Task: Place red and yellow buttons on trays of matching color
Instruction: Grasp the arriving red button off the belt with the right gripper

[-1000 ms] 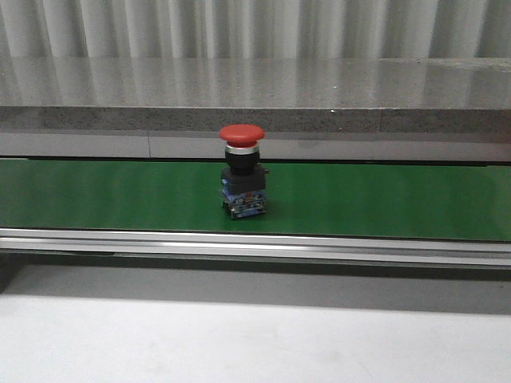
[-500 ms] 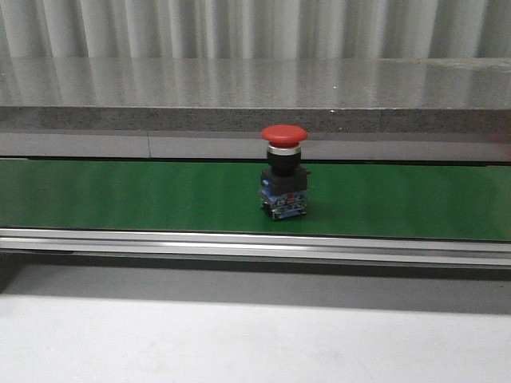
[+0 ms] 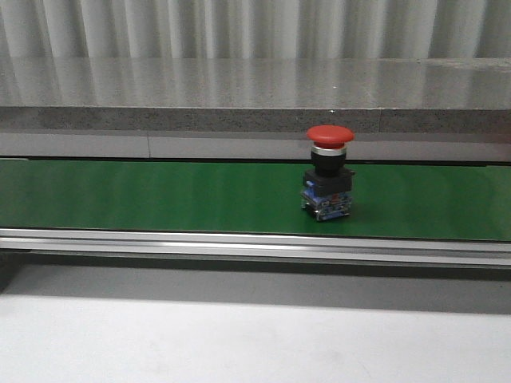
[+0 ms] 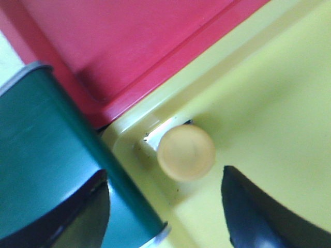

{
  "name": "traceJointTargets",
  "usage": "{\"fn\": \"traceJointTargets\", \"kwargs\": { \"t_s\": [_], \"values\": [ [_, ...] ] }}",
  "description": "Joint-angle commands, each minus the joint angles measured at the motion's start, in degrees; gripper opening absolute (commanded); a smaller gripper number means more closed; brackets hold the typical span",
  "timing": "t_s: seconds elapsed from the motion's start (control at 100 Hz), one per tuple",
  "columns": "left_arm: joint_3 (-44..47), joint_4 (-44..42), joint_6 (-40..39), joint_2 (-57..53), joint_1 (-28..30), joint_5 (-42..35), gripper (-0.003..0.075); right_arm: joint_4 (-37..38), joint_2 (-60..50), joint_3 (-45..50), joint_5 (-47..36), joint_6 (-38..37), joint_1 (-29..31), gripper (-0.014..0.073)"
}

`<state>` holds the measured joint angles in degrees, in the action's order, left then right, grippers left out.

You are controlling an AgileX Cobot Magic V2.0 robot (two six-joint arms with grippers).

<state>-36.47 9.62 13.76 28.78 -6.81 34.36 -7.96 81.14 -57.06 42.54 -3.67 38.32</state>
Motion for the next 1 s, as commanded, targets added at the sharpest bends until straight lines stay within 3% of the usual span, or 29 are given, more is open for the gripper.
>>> {"fn": "traceJointTargets", "kwargs": {
  "t_s": [0.0,0.21,0.46,0.71,0.91,0.99],
  "values": [
    [-1.7,0.9,0.0,0.3,-0.4,-4.3,-0.0020,-0.4,-4.7,-1.2,1.1,0.2,0.1,0.0478],
    [-1.7,0.9,0.0,0.3,-0.4,-4.3,-0.0020,-0.7,-11.5,-1.2,6.2,0.2,-4.8,0.0478],
    [-1.7,0.9,0.0,0.3,-0.4,-4.3,-0.0020,-0.8,-13.0,-1.2,12.5,0.6,-16.9,0.0478],
    [-1.7,0.9,0.0,0.3,-0.4,-4.3,-0.0020,-1.5,-12.7,-1.2,12.8,0.9,-28.9,0.0484],
    [-1.7,0.9,0.0,0.3,-0.4,-4.3,-0.0020,-3.0,-10.2,-1.2,14.6,4.9,-36.9,0.0639],
    [-1.7,0.9,0.0,0.3,-0.4,-4.3,-0.0020,-4.5,-8.7,-1.5,14.6,7.4,-40.1,0.0650]
  ]
}}
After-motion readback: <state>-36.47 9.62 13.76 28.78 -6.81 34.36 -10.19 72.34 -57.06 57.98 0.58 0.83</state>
